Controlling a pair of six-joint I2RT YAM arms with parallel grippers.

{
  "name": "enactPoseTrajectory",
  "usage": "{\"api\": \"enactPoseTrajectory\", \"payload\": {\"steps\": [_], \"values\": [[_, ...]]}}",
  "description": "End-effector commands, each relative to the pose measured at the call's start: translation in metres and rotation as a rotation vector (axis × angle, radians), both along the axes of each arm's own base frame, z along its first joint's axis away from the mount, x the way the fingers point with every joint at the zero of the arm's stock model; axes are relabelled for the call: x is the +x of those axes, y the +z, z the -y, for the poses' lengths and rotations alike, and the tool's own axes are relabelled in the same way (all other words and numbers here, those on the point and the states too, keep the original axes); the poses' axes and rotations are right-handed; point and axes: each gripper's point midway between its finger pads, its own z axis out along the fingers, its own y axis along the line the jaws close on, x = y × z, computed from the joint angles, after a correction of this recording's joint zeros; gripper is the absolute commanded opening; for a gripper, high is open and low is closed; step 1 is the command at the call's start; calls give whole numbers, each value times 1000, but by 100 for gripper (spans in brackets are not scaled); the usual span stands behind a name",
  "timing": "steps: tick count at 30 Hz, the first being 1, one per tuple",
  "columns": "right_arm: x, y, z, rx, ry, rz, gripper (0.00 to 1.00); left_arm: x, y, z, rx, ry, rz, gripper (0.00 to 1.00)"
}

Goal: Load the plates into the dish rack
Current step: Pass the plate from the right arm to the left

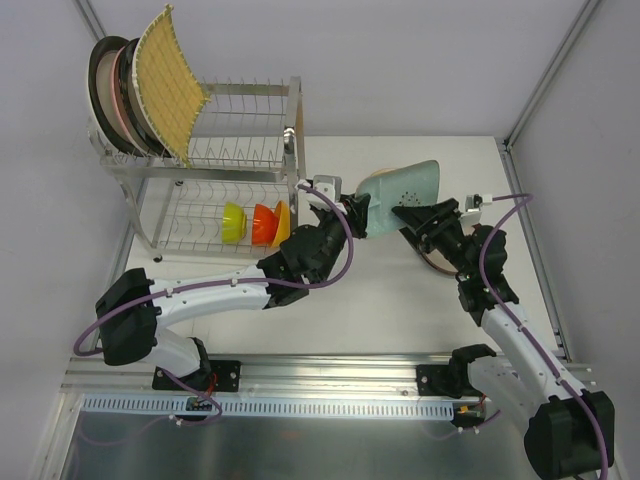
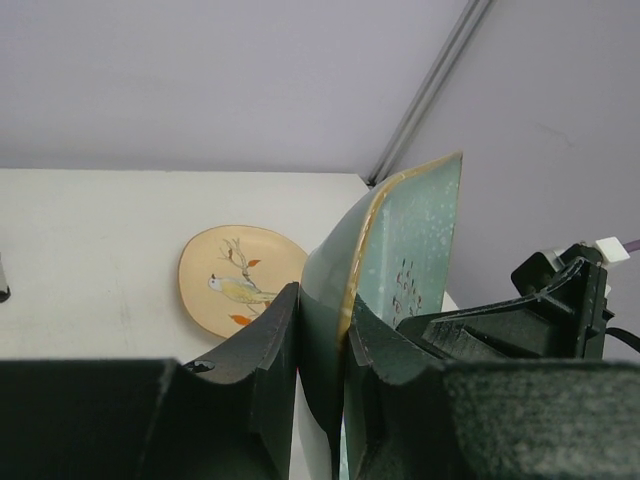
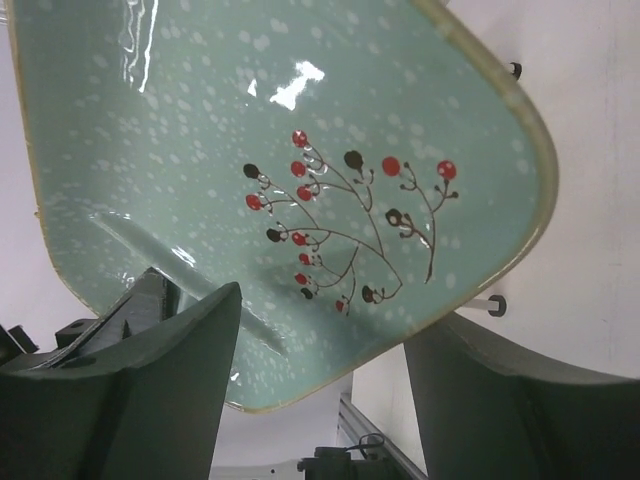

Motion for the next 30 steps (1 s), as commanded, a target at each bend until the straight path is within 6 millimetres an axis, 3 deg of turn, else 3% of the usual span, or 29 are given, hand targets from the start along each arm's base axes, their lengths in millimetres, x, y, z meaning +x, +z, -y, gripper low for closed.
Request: {"api": "enactPoseTrajectory", "payload": {"steps": [1,4,8,11,12,15,21,30], "values": [[-8,17,-4,-23,35,88,68,-15,94,-23,-290,-7,160,0],[-13,16,-5,-56,57,89,75,-14,103,-30,-312,17,187,0],[-22,29,-9,-118,110,161,85,-13,119,-41,-317,67,242,0],[-33,31,-13,-207,173,195,89,-13,134,-45,-328,89,288,0],[-38,43,-15,-228,199,237,89,-13,141,-46,-337,94,301,0],[-51,48,-15,-308,246,289,90,-15,162,-48,-344,103,355,0],[-75,42,-14,-432,328,346,92,-15,206,-56,-306,169,478,0],[-81,24,-9,-533,355,337,99,-4,264,-84,-238,296,612,0]]}}
